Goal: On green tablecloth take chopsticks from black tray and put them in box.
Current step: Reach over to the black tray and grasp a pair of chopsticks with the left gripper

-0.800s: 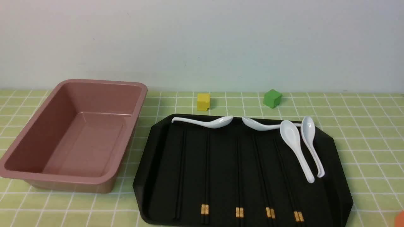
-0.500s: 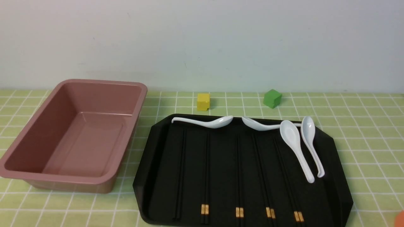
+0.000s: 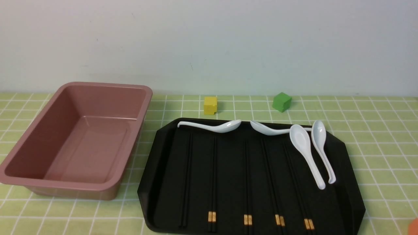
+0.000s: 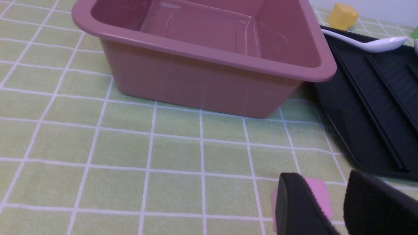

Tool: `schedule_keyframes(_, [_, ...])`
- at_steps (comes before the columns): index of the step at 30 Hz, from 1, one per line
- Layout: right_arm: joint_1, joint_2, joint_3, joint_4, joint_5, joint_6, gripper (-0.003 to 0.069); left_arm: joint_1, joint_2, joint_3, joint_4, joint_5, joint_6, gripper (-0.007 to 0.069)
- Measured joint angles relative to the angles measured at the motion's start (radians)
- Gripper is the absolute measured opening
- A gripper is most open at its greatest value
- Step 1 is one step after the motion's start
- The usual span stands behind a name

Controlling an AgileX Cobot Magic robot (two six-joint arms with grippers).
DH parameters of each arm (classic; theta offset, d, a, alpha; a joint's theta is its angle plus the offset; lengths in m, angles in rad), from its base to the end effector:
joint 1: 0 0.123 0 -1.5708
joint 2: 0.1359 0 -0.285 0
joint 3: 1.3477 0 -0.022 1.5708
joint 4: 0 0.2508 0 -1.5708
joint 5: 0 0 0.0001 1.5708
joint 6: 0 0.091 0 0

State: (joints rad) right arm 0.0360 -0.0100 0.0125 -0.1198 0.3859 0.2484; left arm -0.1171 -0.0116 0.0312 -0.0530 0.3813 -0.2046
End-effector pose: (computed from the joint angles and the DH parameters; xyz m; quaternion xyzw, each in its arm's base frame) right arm 0.0523 -0.0022 0.1751 0.0541 0.8025 0.0334 0.5932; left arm 0.0519 -0.0079 0.1691 -0.0494 0.8072 -0.1163 0.5766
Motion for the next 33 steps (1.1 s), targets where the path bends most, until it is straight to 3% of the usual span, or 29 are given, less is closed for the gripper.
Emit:
schedule_keyframes(26, [0.0,0.0,0.0,0.0,0.0,0.0,0.0239,0.0,0.0,0.0,-0.003,0.0,0.0,0.0238])
schedule_keyframes(29, [0.0,0.0,0.0,0.0,0.0,0.0,0.0239,0.0,0.0,0.0,-0.136,-0.009,-0.08,0.0238])
schedule_keyframes(33, [0.0,0.0,0.0,0.0,0.0,0.0,0.0239,0.0,0.0,0.0,-0.493,-0.044,-0.288,0.0238])
